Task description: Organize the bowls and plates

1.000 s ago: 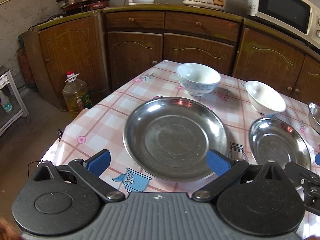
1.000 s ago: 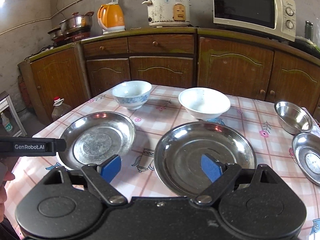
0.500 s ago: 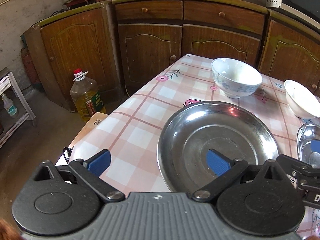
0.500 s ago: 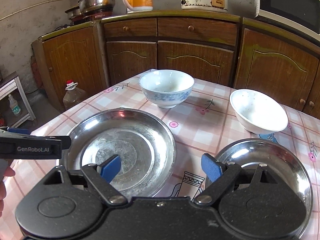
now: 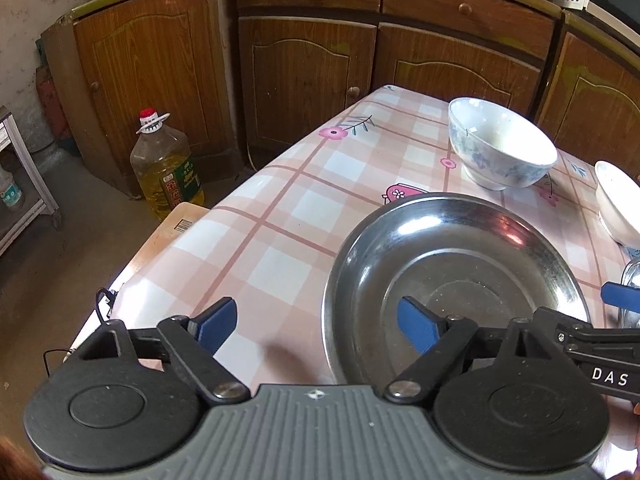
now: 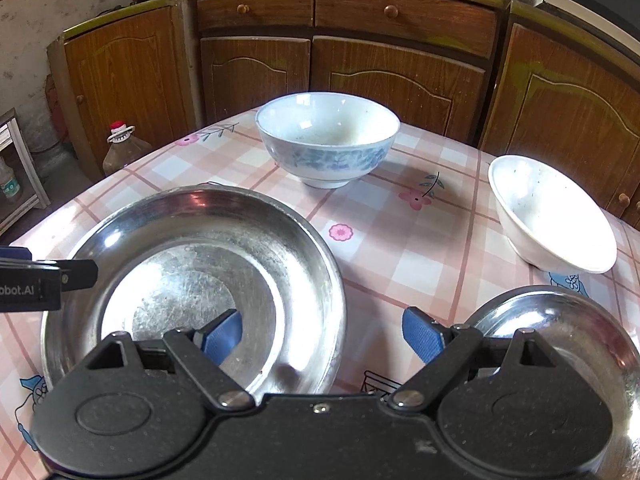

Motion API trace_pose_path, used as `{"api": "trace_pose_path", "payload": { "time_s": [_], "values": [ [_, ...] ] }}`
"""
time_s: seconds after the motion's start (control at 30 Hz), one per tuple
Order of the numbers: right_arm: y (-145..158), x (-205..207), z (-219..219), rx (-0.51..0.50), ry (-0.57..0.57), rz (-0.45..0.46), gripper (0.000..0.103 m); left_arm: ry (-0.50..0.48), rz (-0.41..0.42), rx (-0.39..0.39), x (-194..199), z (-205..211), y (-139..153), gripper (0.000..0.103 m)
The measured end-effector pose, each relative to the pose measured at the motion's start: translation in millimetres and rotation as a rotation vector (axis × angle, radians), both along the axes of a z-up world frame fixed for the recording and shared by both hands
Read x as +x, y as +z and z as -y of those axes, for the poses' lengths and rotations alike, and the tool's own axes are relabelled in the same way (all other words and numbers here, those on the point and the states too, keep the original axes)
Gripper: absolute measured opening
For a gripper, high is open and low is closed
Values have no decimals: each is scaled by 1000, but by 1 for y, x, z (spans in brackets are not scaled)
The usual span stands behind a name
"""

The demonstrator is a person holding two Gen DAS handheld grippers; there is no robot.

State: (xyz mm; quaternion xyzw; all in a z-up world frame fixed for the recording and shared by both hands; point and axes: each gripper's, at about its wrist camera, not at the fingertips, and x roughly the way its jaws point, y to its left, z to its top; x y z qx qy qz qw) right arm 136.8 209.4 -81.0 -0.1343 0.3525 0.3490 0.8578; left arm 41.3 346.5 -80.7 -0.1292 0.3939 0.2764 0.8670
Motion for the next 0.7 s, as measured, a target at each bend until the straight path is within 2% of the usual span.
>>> {"api": "trace_pose_path", "payload": {
  "time_s": [0.07,0.13,0.17,0.2,0.23,0.27,0.3,0.43,0.53,0.7],
  "values": [
    [-4,3,0,13,5,-29,102,-7,-6,-13,2,-1,-3,80],
    [-6,4,1,28,8,-53,100,-16,-4,-24,3,0,-4,68],
    [-8,4,2,35,12,-62,97,-24,2,-31,3,0,-5,59],
    [-9,4,2,49,20,-77,88,-34,6,-38,4,1,-5,49],
    [-10,5,3,65,26,-101,81,-42,10,-44,4,2,-6,44],
    [-11,5,3,76,25,-111,78,-48,15,-46,5,3,-7,35],
    [-11,4,4,82,18,-99,62,-53,17,-44,5,4,-7,29],
    [-9,4,7,83,-17,-85,36,-35,31,-30,3,3,-7,21],
    [-9,6,14,100,-33,-103,28,-26,55,-50,0,-1,-5,16],
    [-5,4,24,136,-47,-105,27,-44,83,-27,-4,4,2,16]
  ]
}}
